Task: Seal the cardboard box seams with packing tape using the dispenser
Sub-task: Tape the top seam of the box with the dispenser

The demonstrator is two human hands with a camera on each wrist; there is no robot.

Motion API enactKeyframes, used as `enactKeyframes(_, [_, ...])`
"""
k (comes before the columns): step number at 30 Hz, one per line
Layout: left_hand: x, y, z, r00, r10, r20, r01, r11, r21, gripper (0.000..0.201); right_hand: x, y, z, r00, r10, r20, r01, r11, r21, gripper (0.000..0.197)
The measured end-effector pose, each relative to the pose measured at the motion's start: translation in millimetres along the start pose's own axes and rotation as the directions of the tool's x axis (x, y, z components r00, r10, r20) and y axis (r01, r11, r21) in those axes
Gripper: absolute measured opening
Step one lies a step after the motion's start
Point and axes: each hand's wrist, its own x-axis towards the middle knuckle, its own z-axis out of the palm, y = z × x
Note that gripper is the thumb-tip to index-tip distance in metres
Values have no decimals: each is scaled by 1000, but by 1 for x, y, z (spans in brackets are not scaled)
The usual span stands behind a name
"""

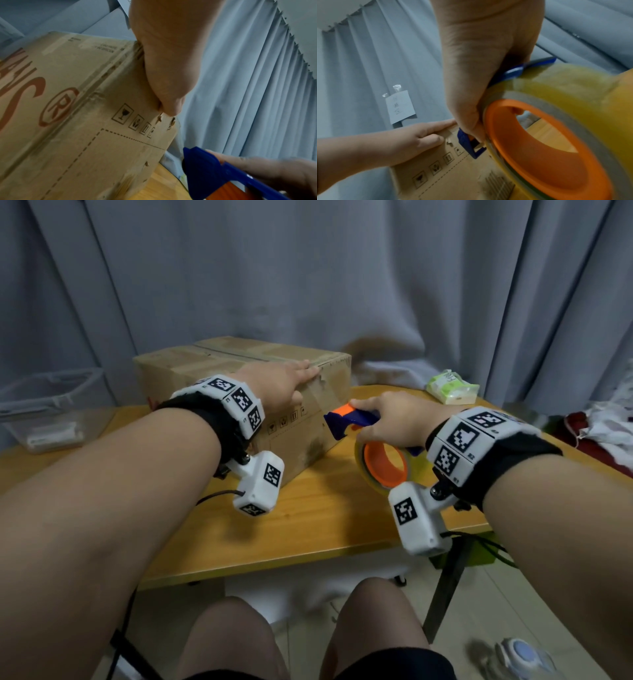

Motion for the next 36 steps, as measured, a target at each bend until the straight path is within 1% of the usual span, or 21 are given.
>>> enactKeyframes(2, [-1, 1, 2, 999, 27, -38, -25, 998, 54, 65, -1, -8, -2, 999, -11, 38, 12, 1000, -15, 59])
enactKeyframes(4, [-2, -1, 5, 992, 72, -105, -60, 992, 115, 63, -3, -15, -7, 998, -21, 64, 24, 999, -49, 50])
enactKeyframes(7, [-4, -4, 8, 982, 103, -158, -86, 990, 110, 60, -10, -16, -12, 998, -17, 62, 20, 998, -56, 50])
enactKeyframes(10, [-5, -4, 7, 983, 90, -158, -77, 993, 87, 59, -13, -11, -10, 999, 5, 46, -4, 1000, -19, 60])
enactKeyframes(12, [-5, 0, 7, 985, 68, -160, -53, 994, 100, 59, -13, -9, -7, 999, 14, 42, -14, 1000, -7, 65])
enactKeyframes(15, [-5, 10, 10, 986, 3, -167, 17, 993, 119, 60, -15, -1, 1, 1000, -16, 19, 17, 1000, -10, 66])
enactKeyframes(17, [-5, 14, 12, 983, -19, -182, 43, 991, 128, 59, -19, 9, 7, 999, -38, -3, 38, 997, 60, 67])
enactKeyframes(18, [-6, 13, 13, 981, -22, -191, 47, 991, 127, 59, -21, 13, 9, 999, -46, -13, 47, 995, 87, 68])
enactKeyframes(20, [-7, 12, 13, 980, -21, -197, 45, 993, 114, 59, -26, 20, 10, 997, -64, -32, 67, 994, 88, 68])
enactKeyframes(24, [-7, 14, 13, 981, -20, -192, 35, 996, 79, 60, -37, 25, 17, 987, -85, -133, 97, 992, 82, 69])
enactKeyframes(26, [-6, 11, 15, 980, -21, -197, 37, 996, 81, 60, -39, 27, 19, 985, -84, -153, 101, 989, 104, 69])
enactKeyframes(29, [-5, 9, 15, 980, -22, -198, 38, 996, 76, 60, -45, 29, 17, 985, -83, -154, 103, 987, 126, 70])
enactKeyframes(32, [-4, 10, 15, 973, -19, -229, 37, 997, 72, 60, -52, 32, 14, 985, -90, -150, 104, 991, 90, 70])
enactKeyframes(34, [-5, 9, 16, 971, -17, -238, 35, 997, 70, 59, -51, 27, 12, 991, -73, -115, 80, 995, 60, 70])
enactKeyframes(36, [-5, 9, 15, 971, -3, -240, 25, 996, 86, 59, -43, 18, 10, 998, -36, -54, 39, 998, 53, 69])
